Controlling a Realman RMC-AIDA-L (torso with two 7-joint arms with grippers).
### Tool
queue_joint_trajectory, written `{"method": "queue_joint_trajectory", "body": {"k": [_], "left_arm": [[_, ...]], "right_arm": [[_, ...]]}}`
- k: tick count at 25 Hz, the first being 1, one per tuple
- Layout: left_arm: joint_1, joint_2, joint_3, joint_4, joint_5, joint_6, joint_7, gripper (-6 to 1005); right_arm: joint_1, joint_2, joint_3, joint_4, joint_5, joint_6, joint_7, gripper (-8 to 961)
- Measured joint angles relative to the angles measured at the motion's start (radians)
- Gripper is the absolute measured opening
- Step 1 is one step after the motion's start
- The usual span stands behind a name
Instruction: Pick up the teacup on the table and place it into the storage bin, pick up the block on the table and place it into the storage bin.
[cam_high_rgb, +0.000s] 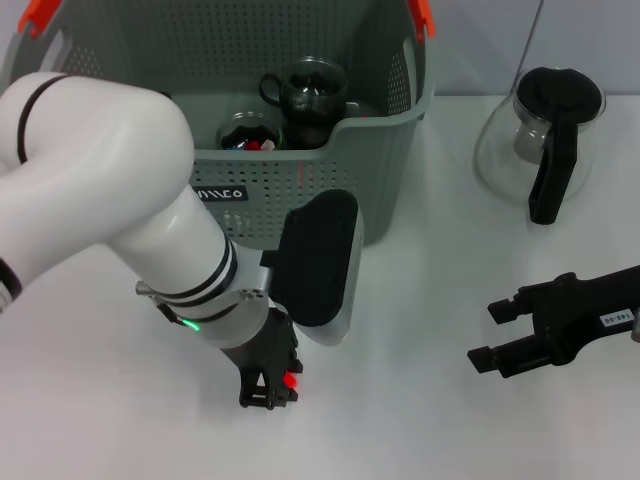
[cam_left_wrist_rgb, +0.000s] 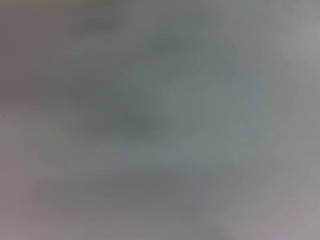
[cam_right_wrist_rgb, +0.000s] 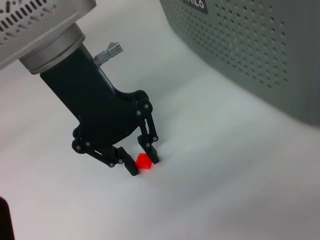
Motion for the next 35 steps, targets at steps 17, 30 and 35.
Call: {"method": "queue_joint_trajectory", "body": {"k": [17, 30, 35], "left_arm": [[-0.127, 0.016, -0.595, 0.078, -0.373, 0.342, -0.178, 282], [-0.279, 0.207, -0.795, -0.228, -0.273, -0.166, -0.44, 338], [-0.225, 0.182, -0.866, -0.132, -0.318, -0.139, -0.431, 359]], "right_arm": [[-0.007, -0.012, 0.001, 0.0, 0.0, -0.001, -0.001, 869], [-0.004, -0.015, 0.001, 0.012, -0.002, -0.001, -0.028, 869], [-0.003, -0.015, 0.003, 0.014, -0.002, -0.004, -0.033, 869]]}}
